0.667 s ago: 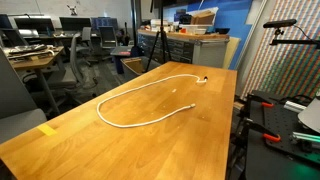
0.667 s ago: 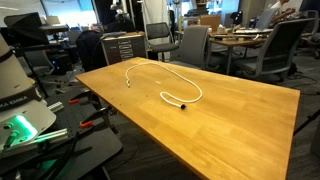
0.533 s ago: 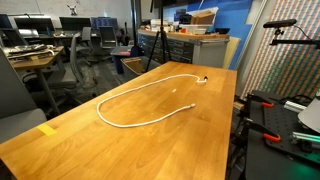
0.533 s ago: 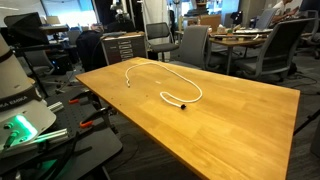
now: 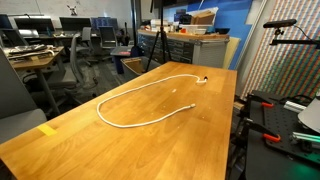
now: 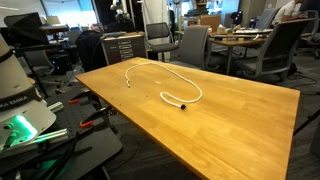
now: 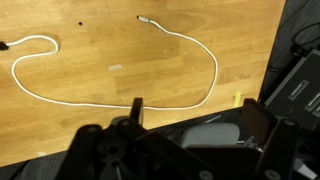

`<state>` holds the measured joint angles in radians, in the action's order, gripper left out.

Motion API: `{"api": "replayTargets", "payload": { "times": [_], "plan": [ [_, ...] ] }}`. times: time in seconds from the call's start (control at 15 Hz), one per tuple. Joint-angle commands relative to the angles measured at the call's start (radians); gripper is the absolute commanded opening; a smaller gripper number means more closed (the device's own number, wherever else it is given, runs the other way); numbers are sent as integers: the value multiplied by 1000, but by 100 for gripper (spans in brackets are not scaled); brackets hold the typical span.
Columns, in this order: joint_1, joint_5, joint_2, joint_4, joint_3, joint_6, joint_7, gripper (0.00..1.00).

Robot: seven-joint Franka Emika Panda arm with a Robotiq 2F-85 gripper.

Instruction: Tie a knot using the white rope on the table

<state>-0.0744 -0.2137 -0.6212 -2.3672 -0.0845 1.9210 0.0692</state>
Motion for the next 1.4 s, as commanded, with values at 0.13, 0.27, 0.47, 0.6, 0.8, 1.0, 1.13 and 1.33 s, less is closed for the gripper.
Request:
{"api": "replayTargets", "payload": {
  "times": [0.13, 0.27, 0.47, 0.6, 0.8, 1.0, 1.13, 1.33],
  "plan": [
    [17, -9, 2, 2, 13, -4, 8, 100],
    [17, -9, 2, 2, 13, -4, 8, 100],
    [29, 17, -2, -28, 12, 70, 39, 100],
    [47, 58, 18, -59, -3, 103, 65, 100],
    [108, 132, 44, -182, -19, 327, 72, 100],
    [112, 131, 65, -191, -25, 342, 49, 100],
    [124, 135, 92, -218, -31, 393, 50, 100],
    [124, 135, 95, -218, -29, 399, 50, 100]
  ]
}}
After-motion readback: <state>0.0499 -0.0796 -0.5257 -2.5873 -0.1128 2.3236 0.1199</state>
